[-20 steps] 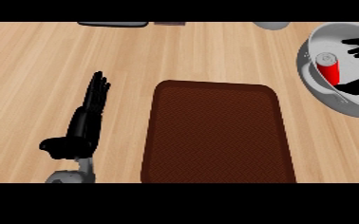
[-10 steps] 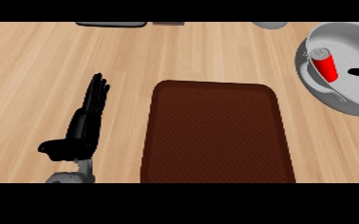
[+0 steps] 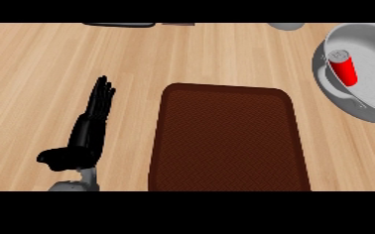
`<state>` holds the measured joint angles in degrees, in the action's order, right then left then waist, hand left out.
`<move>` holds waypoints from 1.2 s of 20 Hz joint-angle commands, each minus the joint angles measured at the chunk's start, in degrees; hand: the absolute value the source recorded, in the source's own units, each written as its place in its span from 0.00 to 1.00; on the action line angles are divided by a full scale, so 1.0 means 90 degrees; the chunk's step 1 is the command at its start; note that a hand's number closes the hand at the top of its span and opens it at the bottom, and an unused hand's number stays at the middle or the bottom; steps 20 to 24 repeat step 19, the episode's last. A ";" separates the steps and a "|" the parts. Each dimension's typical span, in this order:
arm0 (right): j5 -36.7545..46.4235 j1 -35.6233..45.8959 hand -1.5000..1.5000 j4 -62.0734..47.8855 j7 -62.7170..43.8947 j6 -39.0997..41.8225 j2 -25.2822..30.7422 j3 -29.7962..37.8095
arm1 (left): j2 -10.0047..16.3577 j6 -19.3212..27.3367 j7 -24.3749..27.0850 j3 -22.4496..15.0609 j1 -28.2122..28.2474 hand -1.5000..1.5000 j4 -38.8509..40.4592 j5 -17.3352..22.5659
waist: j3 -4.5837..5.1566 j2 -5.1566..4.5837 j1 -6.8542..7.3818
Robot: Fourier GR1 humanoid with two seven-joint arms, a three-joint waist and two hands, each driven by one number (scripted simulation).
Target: Pick the can from the tray and place it in the pot
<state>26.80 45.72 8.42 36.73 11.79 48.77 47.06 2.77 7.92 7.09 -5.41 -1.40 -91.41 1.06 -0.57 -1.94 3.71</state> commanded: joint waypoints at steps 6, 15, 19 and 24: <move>-0.0200 -0.0344 0.00 -0.0002 0.0236 0.0536 0.0437 0.0195 | -0.0075 0.0000 0.0021 -0.0126 -0.0050 0.50 0.0051 -0.0082 | -0.0012 -0.0024 0.0038; -0.0663 -0.0573 0.00 -0.0064 0.0240 0.0257 0.0642 0.0717 | 0.0007 -0.0007 -0.0035 0.0043 -0.0322 0.50 0.0175 -0.0043 | -0.0025 -0.0066 -0.0009; -0.0828 -0.0842 0.00 -0.0133 0.0210 0.0484 0.0915 0.0906 | -0.0083 0.0036 0.0010 0.0010 -0.0074 0.50 0.0093 -0.0002 | -0.0041 -0.0060 -0.0006; -0.0828 -0.0842 0.00 -0.0133 0.0210 0.0484 0.0915 0.0906 | -0.0083 0.0036 0.0010 0.0010 -0.0074 0.50 0.0093 -0.0002 | -0.0041 -0.0060 -0.0006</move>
